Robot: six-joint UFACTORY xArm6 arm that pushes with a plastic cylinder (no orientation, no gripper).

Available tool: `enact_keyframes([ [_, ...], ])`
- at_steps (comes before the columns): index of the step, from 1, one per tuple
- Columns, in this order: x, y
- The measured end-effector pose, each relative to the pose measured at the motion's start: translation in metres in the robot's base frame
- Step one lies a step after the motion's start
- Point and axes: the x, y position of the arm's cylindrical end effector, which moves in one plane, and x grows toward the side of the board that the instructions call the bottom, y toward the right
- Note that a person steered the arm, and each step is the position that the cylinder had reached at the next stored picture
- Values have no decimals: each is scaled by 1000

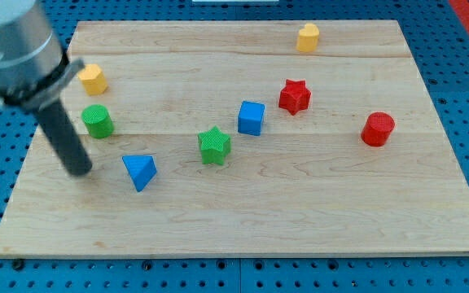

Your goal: Place the red circle below the green circle

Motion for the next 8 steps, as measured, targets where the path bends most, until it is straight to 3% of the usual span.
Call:
enact_keyframes([
  [1, 53, 100],
  [2, 52, 236],
  [3, 14, 346],
  [4, -42, 361],
  [5, -67, 399],
  [7, -133, 402],
  [8, -158, 439],
])
